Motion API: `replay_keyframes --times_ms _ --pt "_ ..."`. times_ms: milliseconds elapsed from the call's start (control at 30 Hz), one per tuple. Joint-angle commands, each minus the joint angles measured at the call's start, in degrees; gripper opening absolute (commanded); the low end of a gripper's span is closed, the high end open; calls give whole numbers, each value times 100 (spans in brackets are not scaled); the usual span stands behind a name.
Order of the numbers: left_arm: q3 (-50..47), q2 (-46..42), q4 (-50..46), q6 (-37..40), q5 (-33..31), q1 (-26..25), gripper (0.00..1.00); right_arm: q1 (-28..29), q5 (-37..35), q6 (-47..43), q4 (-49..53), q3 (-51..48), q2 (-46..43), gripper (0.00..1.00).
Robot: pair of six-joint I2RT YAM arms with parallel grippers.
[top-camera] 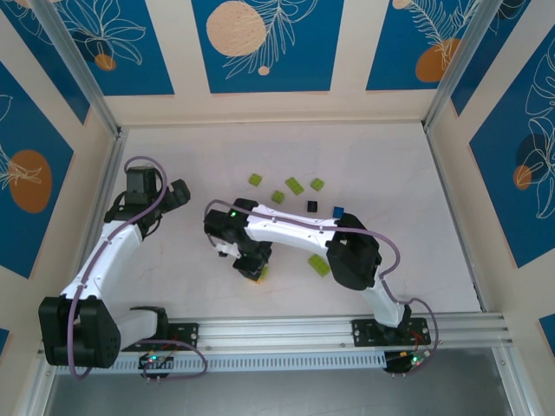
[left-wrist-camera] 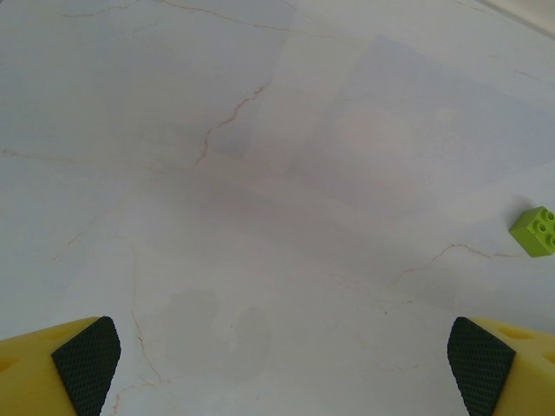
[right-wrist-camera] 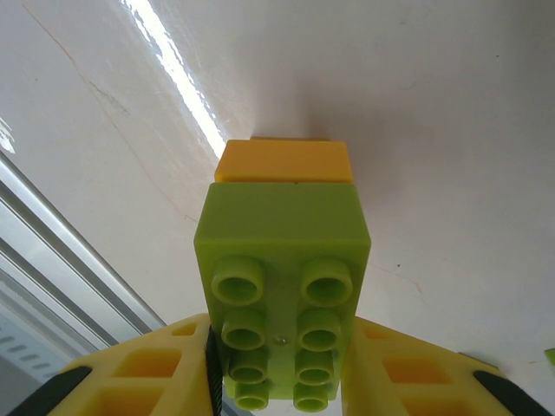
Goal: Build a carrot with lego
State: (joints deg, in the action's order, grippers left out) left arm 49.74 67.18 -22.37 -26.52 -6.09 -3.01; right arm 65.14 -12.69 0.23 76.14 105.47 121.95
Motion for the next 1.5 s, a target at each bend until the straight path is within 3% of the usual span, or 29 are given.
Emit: replay_keyframes --times_ms 0,567,1000,1267,1467 --pt "-65 -91 -96 18 -84 51 100 86 234 48 -275 -217 638 36" --pt "-91 -127 -81 16 -94 52 100 14 873 -34 -547 -627 1181 35" --pt "-82 -129 -84 19 -94 50 100 -415 447 344 -231 -297 -24 35" --pt "-74 -99 -84 22 -86 48 100 -721 -20 1037 -141 -426 -144 35" --pt "-52 -67 -87 20 -59 51 100 -791 109 1068 -266 -684 -163 35"
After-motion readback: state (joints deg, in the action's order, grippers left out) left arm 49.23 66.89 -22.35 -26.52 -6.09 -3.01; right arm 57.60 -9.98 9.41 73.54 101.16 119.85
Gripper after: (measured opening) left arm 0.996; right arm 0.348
